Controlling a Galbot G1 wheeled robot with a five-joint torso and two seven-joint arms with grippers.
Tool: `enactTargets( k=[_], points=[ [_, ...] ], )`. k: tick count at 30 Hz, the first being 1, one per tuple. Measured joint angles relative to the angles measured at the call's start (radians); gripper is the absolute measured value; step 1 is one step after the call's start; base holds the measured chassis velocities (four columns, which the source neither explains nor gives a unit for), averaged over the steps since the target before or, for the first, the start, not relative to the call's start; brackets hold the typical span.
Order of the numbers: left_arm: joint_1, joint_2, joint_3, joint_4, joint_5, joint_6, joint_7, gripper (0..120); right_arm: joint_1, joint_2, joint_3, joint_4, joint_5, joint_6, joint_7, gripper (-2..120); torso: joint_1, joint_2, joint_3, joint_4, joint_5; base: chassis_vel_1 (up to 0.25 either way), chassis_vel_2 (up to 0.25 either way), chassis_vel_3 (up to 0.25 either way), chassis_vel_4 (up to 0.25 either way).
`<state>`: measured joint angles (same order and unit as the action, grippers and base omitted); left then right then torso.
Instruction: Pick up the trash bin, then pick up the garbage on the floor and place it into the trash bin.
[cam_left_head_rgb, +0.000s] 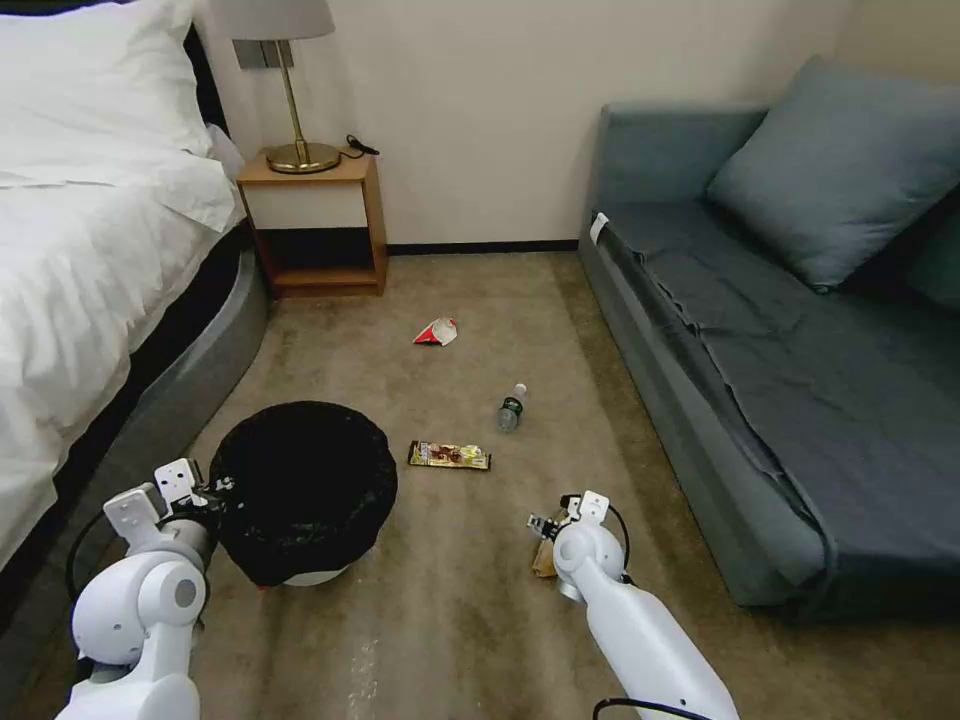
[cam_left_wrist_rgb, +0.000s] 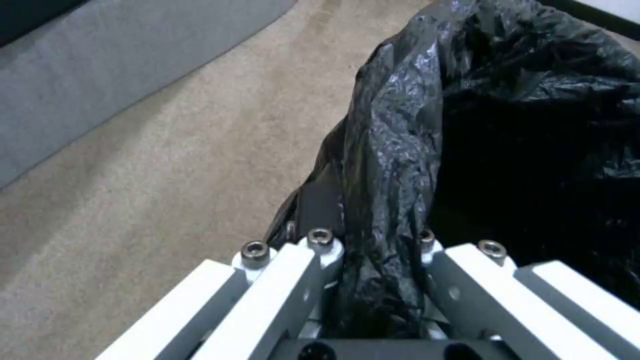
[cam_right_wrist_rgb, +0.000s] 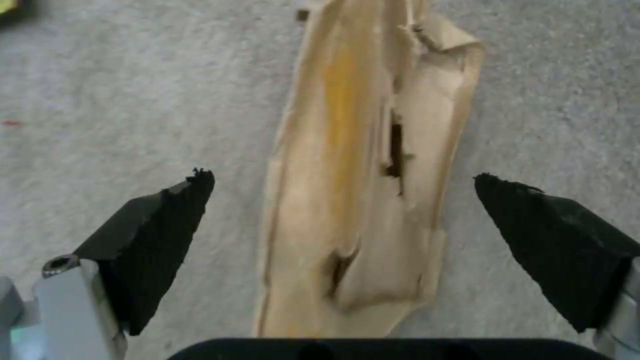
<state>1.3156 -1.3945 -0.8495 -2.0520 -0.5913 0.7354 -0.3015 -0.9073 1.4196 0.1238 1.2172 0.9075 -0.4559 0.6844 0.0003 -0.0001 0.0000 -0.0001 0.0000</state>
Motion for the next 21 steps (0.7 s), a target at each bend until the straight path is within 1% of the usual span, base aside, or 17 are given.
enactTargets(
  k=[5,8,9,10,13,14,15,17,18,21],
  points=[
    [0.006,-0.003,-0.002,-0.006,0.000,0.000,0.000,4,0.010,0.005,0.002,-0.063,-0.048,0.028,-0.034,99,0.000,0.000,0.000,0.0001,0.0000,0.000,0.000,0.000,0.000],
    [0.008,-0.002,-0.006,-0.011,-0.001,0.000,0.001,4,0.010,0.011,0.007,-0.097,-0.076,0.045,-0.059,86,0.000,0.000,0.000,0.0000,0.0000,0.000,0.000,0.000,0.000],
    [0.008,0.000,-0.007,-0.012,-0.002,0.000,0.001,4,0.009,0.014,0.009,-0.105,-0.084,0.048,-0.065,83,0.000,0.000,0.000,0.0001,-0.0001,0.000,0.000,0.000,0.000],
    [0.008,0.000,-0.007,-0.012,-0.002,0.000,0.001,4,0.009,0.014,0.009,-0.105,-0.084,0.048,-0.065,83,0.000,0.000,0.000,0.0001,-0.0001,0.000,0.000,0.000,0.000],
    [0.009,0.001,-0.009,-0.013,-0.003,0.000,0.001,4,0.005,0.020,0.013,-0.117,-0.101,0.057,-0.078,67,0.000,0.000,0.000,0.0001,0.0000,0.000,0.000,0.000,0.000],
    [0.009,0.001,-0.009,-0.013,-0.003,0.000,0.001,4,0.005,0.020,0.013,-0.117,-0.101,0.057,-0.078,67,0.000,0.000,0.000,0.0001,0.0000,0.000,0.000,0.000,0.000],
    [0.010,0.001,-0.009,-0.013,-0.003,0.000,0.001,4,0.005,0.021,0.013,-0.117,-0.103,0.058,-0.080,64,0.000,0.000,0.000,0.0001,0.0000,0.000,0.000,0.000,0.000],
    [0.010,0.000,-0.009,-0.013,-0.003,0.000,0.001,4,0.002,0.021,0.013,-0.117,-0.107,0.061,-0.083,53,0.000,0.000,0.000,0.0001,0.0000,0.000,0.000,0.000,0.000],
    [0.010,0.000,-0.009,-0.013,-0.003,0.000,0.001,4,0.002,0.021,0.013,-0.117,-0.107,0.061,-0.083,53,0.000,0.000,0.000,0.0001,0.0000,0.000,0.000,0.000,0.000],
    [0.010,-0.002,-0.007,-0.012,-0.003,0.000,0.001,4,-0.003,0.018,0.011,-0.110,-0.118,0.065,-0.086,39,0.000,0.000,0.000,0.0000,0.0000,0.000,0.000,0.000,0.000]
  ],
)
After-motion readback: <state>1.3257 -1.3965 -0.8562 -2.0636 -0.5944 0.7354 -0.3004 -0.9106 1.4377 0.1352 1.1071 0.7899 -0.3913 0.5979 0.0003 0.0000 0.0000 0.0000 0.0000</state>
